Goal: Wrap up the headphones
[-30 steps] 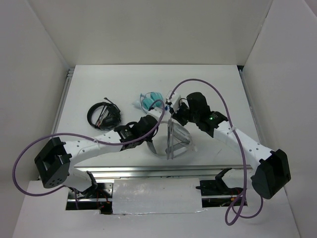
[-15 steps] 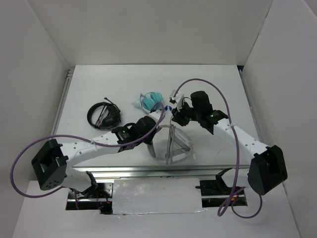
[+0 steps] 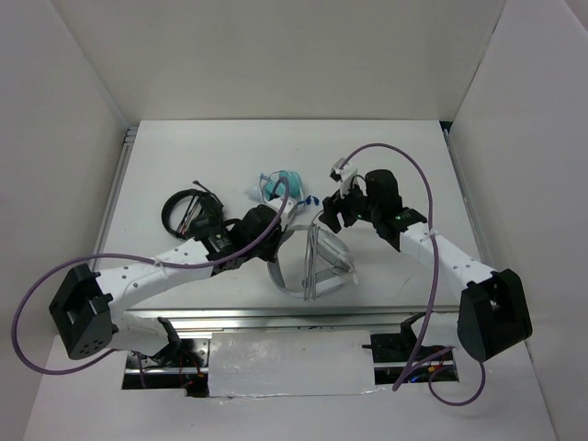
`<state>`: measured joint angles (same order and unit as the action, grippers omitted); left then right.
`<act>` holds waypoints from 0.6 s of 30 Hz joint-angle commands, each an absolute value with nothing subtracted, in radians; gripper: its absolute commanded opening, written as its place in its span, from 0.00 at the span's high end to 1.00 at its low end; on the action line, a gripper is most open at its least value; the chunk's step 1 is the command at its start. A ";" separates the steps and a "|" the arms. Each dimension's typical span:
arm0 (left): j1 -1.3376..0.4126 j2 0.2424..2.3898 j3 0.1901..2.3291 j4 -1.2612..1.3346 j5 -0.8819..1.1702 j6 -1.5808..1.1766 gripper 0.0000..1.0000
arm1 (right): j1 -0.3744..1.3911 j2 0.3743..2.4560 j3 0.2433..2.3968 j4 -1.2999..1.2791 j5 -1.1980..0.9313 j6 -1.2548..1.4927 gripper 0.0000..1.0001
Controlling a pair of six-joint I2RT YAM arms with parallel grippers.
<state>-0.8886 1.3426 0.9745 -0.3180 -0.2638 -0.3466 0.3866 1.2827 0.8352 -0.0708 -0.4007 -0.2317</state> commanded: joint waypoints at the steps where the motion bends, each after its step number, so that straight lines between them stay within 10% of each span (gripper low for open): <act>1: -0.884 1.273 1.048 -0.291 -0.228 -0.393 1.00 | 0.376 1.269 0.825 0.043 -0.400 -0.184 0.22; 4: -0.877 1.253 1.040 -0.293 -0.222 -0.399 1.00 | 0.373 1.282 0.834 0.037 -0.407 -0.187 0.00; 18: -0.736 1.215 1.028 -0.273 -0.122 -0.454 1.00 | 0.324 1.275 0.779 0.055 -0.463 -0.153 0.00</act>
<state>-0.7837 1.2869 0.9844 -0.3763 -0.2104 -0.3965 0.3370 1.3037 0.8143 0.0105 -0.4175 -0.1463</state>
